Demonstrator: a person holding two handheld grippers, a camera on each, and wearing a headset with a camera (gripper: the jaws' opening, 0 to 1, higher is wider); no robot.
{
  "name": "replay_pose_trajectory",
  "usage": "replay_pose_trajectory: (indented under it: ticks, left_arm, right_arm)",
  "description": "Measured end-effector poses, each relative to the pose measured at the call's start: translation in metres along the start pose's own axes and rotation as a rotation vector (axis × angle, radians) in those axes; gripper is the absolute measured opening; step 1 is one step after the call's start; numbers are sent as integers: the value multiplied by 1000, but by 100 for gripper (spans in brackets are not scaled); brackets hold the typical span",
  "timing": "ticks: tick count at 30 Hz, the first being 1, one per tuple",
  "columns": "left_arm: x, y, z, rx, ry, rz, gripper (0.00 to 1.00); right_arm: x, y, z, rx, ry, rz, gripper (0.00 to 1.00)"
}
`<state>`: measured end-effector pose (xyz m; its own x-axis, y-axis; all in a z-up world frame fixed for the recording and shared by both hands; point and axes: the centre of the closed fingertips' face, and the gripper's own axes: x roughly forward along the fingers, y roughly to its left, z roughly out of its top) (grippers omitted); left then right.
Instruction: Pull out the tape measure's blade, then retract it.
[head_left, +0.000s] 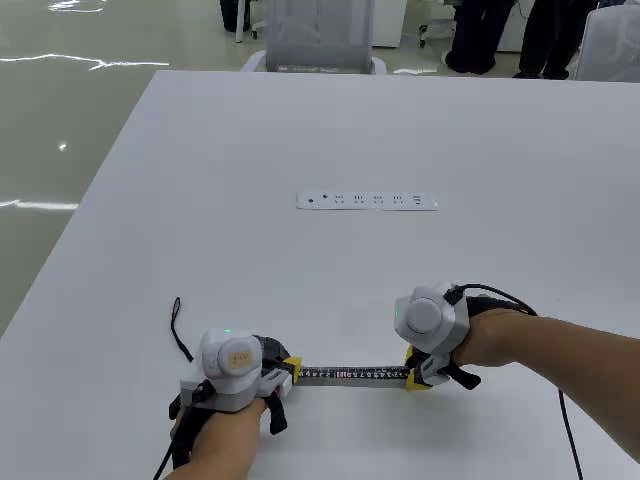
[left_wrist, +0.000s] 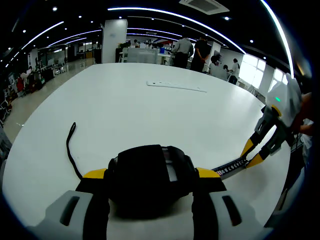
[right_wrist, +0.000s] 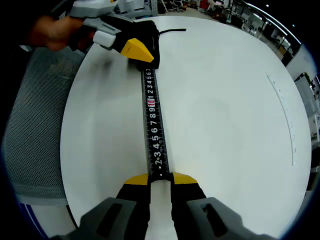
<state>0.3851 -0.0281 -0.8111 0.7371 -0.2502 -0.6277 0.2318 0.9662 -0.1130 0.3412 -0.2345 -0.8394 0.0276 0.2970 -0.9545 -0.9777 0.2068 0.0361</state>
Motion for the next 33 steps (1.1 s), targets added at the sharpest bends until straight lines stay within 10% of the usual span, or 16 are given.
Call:
replay_pose_trajectory:
  ticks: [33]
  left_arm:
    - [0,0,0,-1,-2,-2,64]
  right_arm:
    - [6,3,21,-15,-22,5,14]
